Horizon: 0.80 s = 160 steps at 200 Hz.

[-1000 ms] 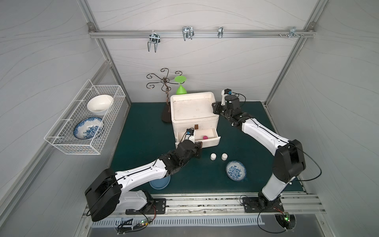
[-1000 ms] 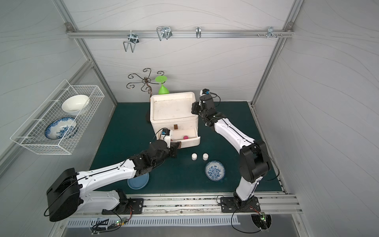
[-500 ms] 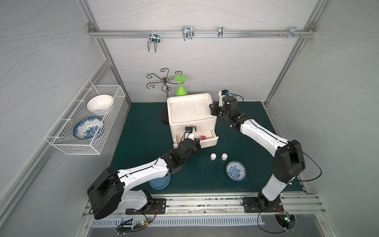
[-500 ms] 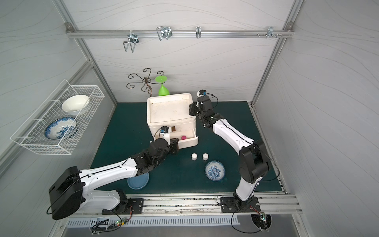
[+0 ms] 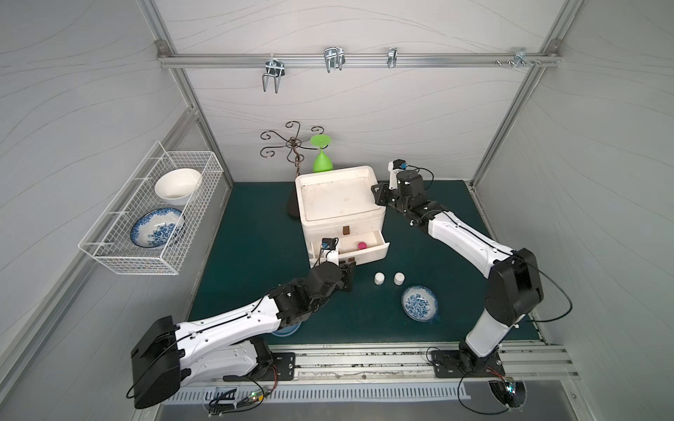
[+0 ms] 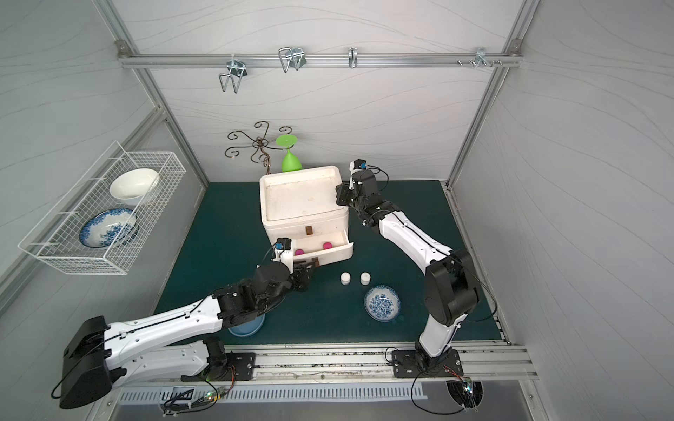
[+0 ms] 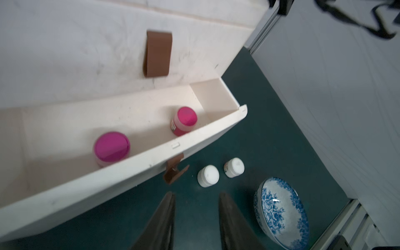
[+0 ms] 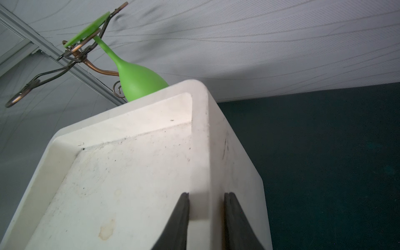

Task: Put the paint cans in the drawer according to color
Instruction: Close the drawer of the storage box.

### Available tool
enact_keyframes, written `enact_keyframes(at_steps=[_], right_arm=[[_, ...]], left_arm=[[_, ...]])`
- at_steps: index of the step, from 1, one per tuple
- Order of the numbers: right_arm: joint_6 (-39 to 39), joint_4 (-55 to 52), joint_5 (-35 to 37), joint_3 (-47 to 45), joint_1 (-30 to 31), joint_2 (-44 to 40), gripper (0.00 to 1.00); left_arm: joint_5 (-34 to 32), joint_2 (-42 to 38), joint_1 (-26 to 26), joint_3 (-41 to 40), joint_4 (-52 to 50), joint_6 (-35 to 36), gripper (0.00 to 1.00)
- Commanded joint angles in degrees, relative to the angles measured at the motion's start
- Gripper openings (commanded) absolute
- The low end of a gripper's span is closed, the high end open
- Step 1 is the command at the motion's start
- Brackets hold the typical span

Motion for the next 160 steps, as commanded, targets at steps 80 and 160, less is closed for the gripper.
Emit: enact_keyframes(at_steps=[80, 160], right_arm=[[3.3, -14.2, -10.3, -4.4, 3.0, 4.6, 0.00], [3.0, -14.9, -12.0, -2.7, 3.8, 6.7, 0.00]], left_arm=[[-6.5, 19.2, 6.2, 9.0, 11.8, 1.3, 0.58], [-5.4, 30.9, 12.4, 21.0, 7.2, 6.3, 0.64]])
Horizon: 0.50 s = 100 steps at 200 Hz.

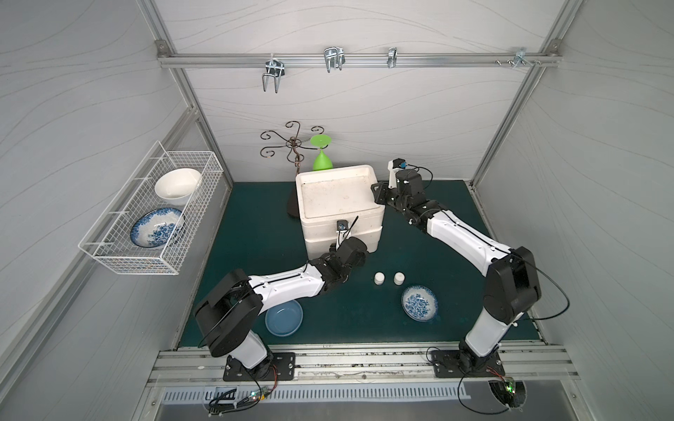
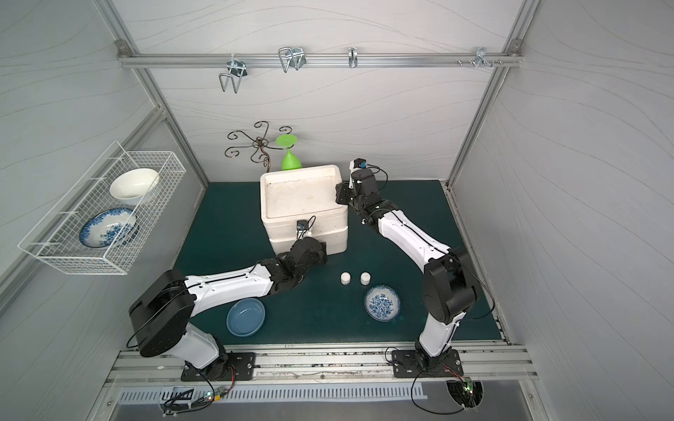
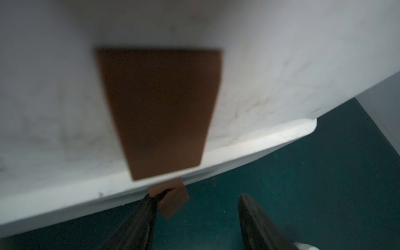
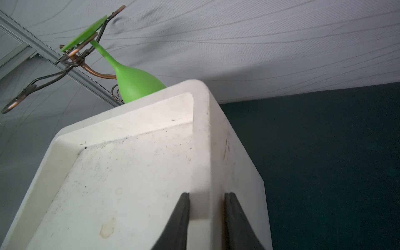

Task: Put the paint cans in the drawer according to color
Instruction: Close the drawer of the storage box.

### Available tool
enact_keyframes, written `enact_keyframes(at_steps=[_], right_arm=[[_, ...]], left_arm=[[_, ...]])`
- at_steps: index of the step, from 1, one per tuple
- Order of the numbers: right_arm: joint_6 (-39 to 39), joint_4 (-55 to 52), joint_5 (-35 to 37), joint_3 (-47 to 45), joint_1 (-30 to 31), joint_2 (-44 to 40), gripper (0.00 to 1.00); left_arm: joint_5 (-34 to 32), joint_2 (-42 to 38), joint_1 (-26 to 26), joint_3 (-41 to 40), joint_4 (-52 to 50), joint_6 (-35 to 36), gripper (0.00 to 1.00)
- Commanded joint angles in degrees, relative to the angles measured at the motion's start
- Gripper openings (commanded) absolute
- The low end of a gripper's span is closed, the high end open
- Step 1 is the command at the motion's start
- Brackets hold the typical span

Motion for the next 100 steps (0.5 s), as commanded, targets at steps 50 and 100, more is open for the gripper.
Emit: enact_keyframes(at_steps=[50, 100], right_arm=[[0.6, -17.1, -13.2, -3.1, 3.6, 5.4, 0.00], [-0.7, -18.1, -13.9, -2.9, 3.6, 5.5, 0.00]], left_arm=[[5.5, -1.2, 4.3, 1.9, 3.4, 12.4, 0.68], [13.7, -10.6, 4.9, -5.6, -0.9, 3.6, 0.71]])
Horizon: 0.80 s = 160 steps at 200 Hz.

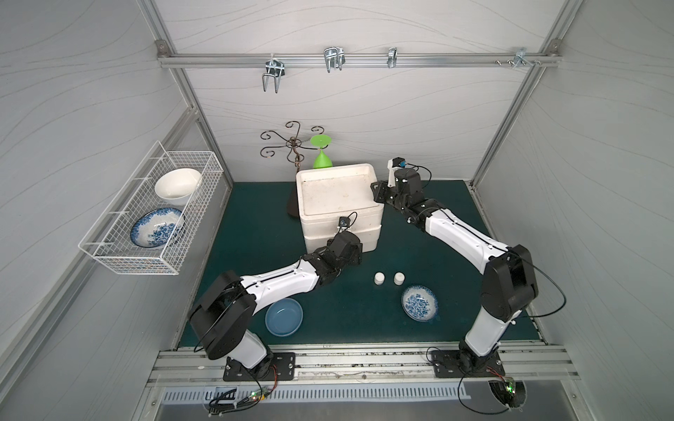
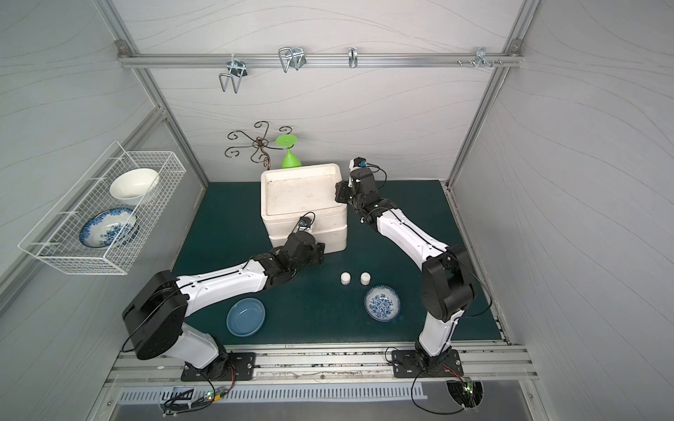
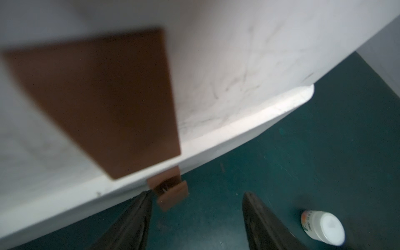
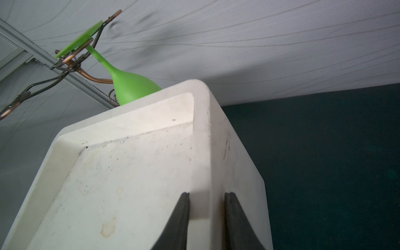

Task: Put the paint cans in the drawer according to color
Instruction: Close the drawer of the storage box.

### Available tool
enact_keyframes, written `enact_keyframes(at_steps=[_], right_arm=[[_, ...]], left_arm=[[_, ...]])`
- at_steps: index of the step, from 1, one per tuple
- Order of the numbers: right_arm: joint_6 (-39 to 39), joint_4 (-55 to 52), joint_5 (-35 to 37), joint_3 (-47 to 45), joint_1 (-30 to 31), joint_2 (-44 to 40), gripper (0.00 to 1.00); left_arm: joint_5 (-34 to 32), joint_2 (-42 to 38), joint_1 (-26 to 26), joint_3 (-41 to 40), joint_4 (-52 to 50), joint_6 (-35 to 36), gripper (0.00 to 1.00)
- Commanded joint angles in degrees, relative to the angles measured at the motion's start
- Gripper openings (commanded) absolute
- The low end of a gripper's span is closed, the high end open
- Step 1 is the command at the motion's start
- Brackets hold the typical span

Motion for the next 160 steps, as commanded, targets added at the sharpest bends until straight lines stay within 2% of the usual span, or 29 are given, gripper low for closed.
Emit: enact_keyframes(at_steps=[1, 22, 43, 63, 82, 100, 117, 160], right_arm=[[-0.4, -17.9, -13.8, -4.0, 3.6, 4.7, 0.00], [-0.4, -18.8, -14.1, -3.0, 3.7, 5.2, 0.00], [-0.7, -19.2, -13.6, -2.8, 4.4, 5.1, 0.00], [-1.2, -19.9, -13.4, -2.4, 5.1, 5.1, 0.00], [-1.7, -20.6, -13.6, -2.2, 5.4, 5.0, 0.00], [-2.1, -21.1, -13.8, -2.3, 5.4, 4.8, 0.00], [-2.5, -21.3, -13.8, -2.3, 5.4, 4.6, 0.00], [-2.3, -21.0, -14.2, -2.2, 4.8, 4.5, 0.00]], left_arm=[[3.7, -5.6, 1.2, -4.4, 3.8, -5.0, 0.71], [0.4, -5.6, 2.4, -7.7, 10.1, -3.0, 0.75], [1.7, -1.0, 6.3, -3.8, 9.4, -0.1, 0.75], [-3.7, 3.5, 7.3, 0.5, 7.7, 2.7, 0.77], [-7.6, 4.4, 7.8, 1.8, 8.8, 3.8, 0.78], [-5.0, 2.1, 7.8, 3.0, 7.1, 3.2, 0.78], [-1.2, -2.2, 6.9, 2.9, 2.6, -1.4, 0.80], [-4.3, -14.7, 0.1, -7.8, 0.5, -10.5, 0.79]])
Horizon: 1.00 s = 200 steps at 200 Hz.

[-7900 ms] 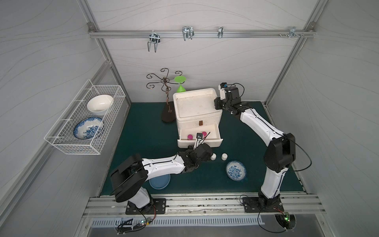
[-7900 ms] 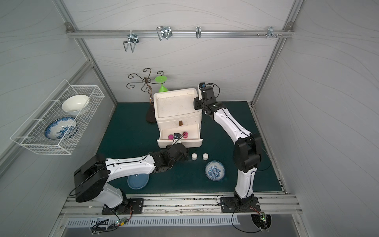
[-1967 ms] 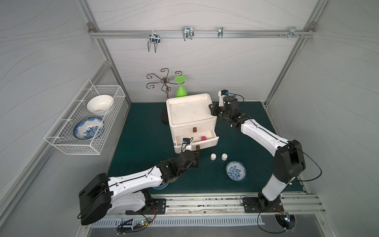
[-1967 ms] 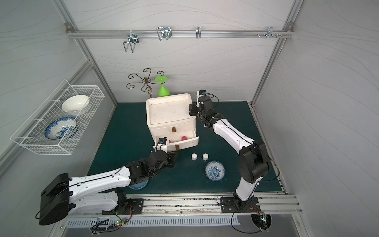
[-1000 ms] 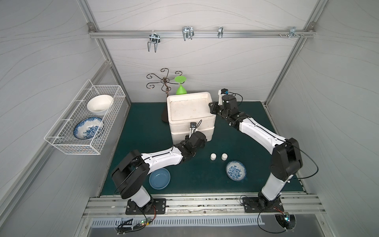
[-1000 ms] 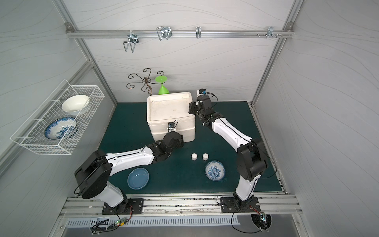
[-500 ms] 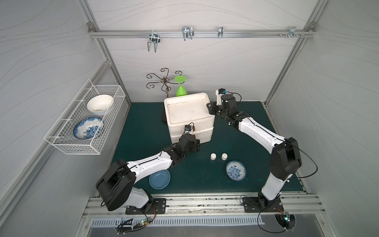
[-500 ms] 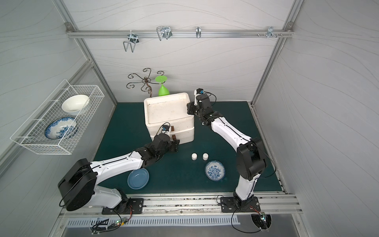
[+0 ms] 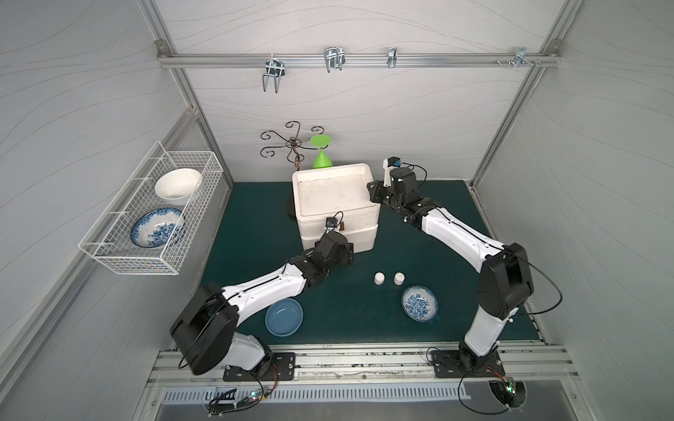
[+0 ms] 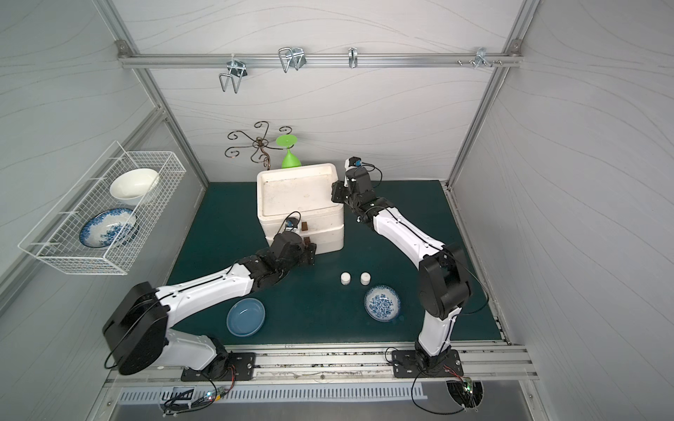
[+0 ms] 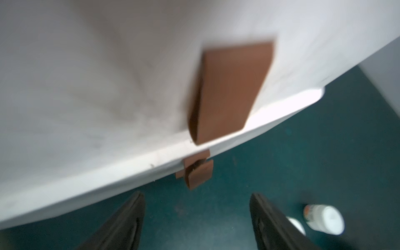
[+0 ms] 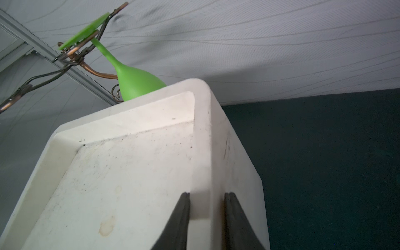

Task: Put the paint cans in the drawer according to color
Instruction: Close the drawer of the storage box.

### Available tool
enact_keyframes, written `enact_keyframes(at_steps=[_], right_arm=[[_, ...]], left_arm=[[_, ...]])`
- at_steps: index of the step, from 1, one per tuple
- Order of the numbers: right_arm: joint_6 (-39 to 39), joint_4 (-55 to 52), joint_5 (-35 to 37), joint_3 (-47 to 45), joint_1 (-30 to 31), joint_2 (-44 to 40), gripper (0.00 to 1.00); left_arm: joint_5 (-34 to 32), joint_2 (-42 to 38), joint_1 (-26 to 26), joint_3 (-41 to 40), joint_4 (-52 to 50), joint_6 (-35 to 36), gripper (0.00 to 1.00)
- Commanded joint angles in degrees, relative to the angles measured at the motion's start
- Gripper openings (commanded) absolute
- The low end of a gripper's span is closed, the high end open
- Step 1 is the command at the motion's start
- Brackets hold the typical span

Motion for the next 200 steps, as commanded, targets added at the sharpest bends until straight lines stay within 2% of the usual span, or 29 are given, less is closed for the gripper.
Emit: enact_keyframes(at_steps=[1, 26, 53, 74, 111, 124, 137, 151, 182, 200], right_arm=[[-0.7, -19.8, -14.3, -4.4, 3.5, 3.0, 0.00], [-0.2, -19.4, -14.5, -4.6, 3.5, 2.9, 0.00], [-0.1, -19.4, -14.5, -4.3, 3.3, 3.0, 0.00], [0.0, -19.4, -14.4, -4.3, 3.5, 2.8, 0.00], [-1.2, -19.7, -12.6, -6.2, 4.3, 0.9, 0.00], [-3.3, -21.5, -9.9, -5.5, 4.9, 0.0, 0.16], [-6.4, -24.2, -7.5, -2.8, 5.2, 0.3, 0.26], [-10.0, -28.7, -4.2, 2.4, 5.4, 2.5, 0.29], [-16.2, -35.5, 4.0, 14.3, 6.0, 10.5, 0.30], [-18.4, -37.7, 6.7, 19.4, 6.6, 14.5, 0.37]], left_arm=[[-4.0, -6.3, -2.0, -3.9, 1.9, -7.1, 0.79], [-4.8, -10.6, -2.2, -8.5, 1.3, -9.5, 0.79], [-1.6, -12.4, -4.3, -10.5, 1.3, -12.2, 0.76], [-3.3, -12.5, -7.4, -10.6, 0.4, -12.3, 0.76], [-8.8, -13.8, -7.7, -11.6, -1.2, -9.8, 0.77], [-11.0, -14.6, -7.5, -11.8, -2.1, -8.3, 0.78], [-11.8, -15.5, -7.0, -11.9, -2.8, -7.3, 0.78], [-12.2, -16.4, -6.8, -12.2, -3.1, -6.7, 0.78], [-12.6, -17.3, -6.7, -12.4, -3.7, -5.7, 0.78], [-12.7, -17.0, -6.7, -12.8, -3.8, -5.5, 0.78]])
